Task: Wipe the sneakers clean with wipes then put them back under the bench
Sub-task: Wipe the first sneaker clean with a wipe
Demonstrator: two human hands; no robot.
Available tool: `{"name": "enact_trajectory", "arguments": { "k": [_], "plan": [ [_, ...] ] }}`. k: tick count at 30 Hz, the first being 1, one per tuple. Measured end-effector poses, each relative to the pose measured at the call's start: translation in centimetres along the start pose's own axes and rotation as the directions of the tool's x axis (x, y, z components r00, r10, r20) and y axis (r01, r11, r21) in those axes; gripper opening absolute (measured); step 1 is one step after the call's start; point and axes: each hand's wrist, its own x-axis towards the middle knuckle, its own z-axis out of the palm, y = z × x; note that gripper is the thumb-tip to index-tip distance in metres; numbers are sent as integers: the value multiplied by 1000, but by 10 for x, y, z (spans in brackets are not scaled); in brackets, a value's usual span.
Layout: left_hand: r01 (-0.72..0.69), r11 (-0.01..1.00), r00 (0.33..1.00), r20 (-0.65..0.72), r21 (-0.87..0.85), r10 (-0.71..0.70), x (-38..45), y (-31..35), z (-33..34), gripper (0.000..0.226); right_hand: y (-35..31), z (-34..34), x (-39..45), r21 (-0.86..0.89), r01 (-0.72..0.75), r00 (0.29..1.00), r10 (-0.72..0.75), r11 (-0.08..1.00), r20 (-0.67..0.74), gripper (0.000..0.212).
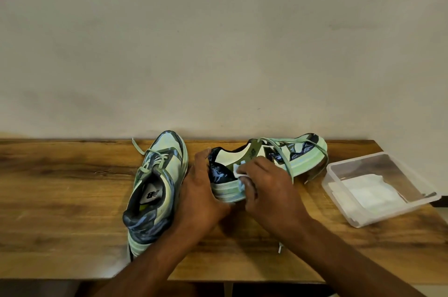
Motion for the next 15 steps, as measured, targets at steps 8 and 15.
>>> {"name": "enact_trajectory", "arguments": {
  "k": [8,15],
  "plan": [
    [2,999,999,33,40,-3,-2,-4,-4,121,36,-31,23,-56,-237,964,227,970,-141,25],
    [-22,1000,1000,-15,-13,22,-1,1,-2,104,-9,-1,7,15,8,1000,-9,1000,27,30]
  ]
}}
